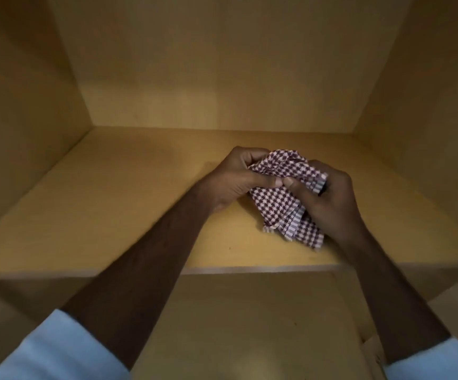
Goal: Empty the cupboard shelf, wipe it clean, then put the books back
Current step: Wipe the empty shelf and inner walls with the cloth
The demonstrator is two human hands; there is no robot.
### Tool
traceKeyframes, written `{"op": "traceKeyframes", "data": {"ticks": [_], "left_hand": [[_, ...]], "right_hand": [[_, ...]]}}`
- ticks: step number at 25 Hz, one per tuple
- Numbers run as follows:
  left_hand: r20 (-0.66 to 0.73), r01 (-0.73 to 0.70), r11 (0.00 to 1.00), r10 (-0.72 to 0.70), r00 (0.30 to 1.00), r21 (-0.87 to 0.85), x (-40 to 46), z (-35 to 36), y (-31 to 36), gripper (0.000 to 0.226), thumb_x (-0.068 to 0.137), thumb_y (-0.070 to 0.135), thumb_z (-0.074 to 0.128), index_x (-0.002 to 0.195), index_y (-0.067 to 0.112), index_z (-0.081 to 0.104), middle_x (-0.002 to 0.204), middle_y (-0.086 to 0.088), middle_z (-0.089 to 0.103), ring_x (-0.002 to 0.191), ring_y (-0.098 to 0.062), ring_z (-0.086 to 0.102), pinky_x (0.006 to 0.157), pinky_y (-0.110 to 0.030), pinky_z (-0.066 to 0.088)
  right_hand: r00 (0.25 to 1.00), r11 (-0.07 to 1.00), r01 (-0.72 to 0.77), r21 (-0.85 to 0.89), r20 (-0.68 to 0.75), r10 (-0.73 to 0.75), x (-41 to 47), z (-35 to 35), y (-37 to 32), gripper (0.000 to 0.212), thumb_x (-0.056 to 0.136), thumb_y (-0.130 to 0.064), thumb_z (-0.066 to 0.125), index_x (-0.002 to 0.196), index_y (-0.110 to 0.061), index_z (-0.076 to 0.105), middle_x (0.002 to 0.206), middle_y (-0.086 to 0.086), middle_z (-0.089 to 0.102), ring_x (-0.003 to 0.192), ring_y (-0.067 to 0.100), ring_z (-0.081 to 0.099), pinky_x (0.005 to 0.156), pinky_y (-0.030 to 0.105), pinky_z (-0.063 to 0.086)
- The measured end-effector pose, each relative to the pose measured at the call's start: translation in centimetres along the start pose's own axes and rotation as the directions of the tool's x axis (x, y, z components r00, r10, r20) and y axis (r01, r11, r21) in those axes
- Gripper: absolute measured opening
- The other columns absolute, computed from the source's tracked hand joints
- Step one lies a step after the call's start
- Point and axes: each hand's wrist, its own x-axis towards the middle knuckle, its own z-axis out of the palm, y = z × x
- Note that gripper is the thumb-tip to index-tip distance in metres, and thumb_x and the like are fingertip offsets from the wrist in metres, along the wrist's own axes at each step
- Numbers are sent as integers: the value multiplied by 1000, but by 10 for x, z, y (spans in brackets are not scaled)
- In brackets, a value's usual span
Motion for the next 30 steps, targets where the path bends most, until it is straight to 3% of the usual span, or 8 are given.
{"op": "traceKeyframes", "data": {"ticks": [4,8,11,14,20,23,27,30], "left_hand": [[-470,-107,993,118,874,52,-70,-31,6,39,69,-16,79,98,3,61,94,-16,70,85,-21,68,73,-33,57],[-797,-15,945,285,532,327,-191,-46,2,34,74,-13,77,96,8,60,94,-13,69,87,-18,66,73,-32,54],[-899,176,908,320,298,381,-293,-18,-13,32,76,-4,78,96,13,60,92,-7,67,88,-24,66,70,-46,53],[-947,310,899,320,12,308,-387,26,-29,29,79,0,76,96,17,61,89,1,68,86,-25,67,72,-54,54],[-847,443,885,123,-517,-141,-545,123,-101,42,72,19,89,101,22,60,89,7,72,74,-9,71,60,-27,55],[-832,416,853,-39,-553,-316,-600,166,-145,25,77,27,85,90,26,64,84,5,73,72,-8,70,67,-26,54],[-787,351,857,-96,-609,-377,-661,194,-165,21,74,42,77,87,29,67,84,3,74,74,-13,71,60,-28,52],[-737,283,872,-123,-664,-401,-720,201,-170,18,81,35,79,89,28,65,85,3,74,76,-14,71,58,-26,49]], "right_hand": [[989,992,120,25,85,-121,9,54,-34,38,81,-26,83,103,-17,54,87,-11,66,79,1,66,64,31,55],[891,966,234,108,373,-258,-13,133,-77,58,78,-15,80,123,-27,45,87,-3,69,74,12,69,59,44,57],[725,887,406,221,513,-460,-59,184,-109,47,71,-12,71,116,-23,64,101,-6,72,89,14,69,76,40,57],[513,822,451,348,652,-558,-125,230,-138,29,65,-21,64,94,-23,63,85,-8,68,77,16,64,64,39,54],[216,882,224,415,861,-460,-289,295,-151,27,73,-31,73,95,-30,57,82,-9,71,78,12,70,62,37,57],[27,900,186,394,914,-406,-371,308,-152,24,77,-35,74,93,-30,58,84,-12,69,79,12,69,60,37,58],[-79,919,118,377,926,-370,-455,313,-171,20,84,-30,76,98,-26,63,95,-7,70,85,9,63,60,11,46],[-124,953,66,296,950,-287,-513,332,-195,33,86,-37,73,113,-21,64,114,0,70,106,21,64,86,38,59]]}}
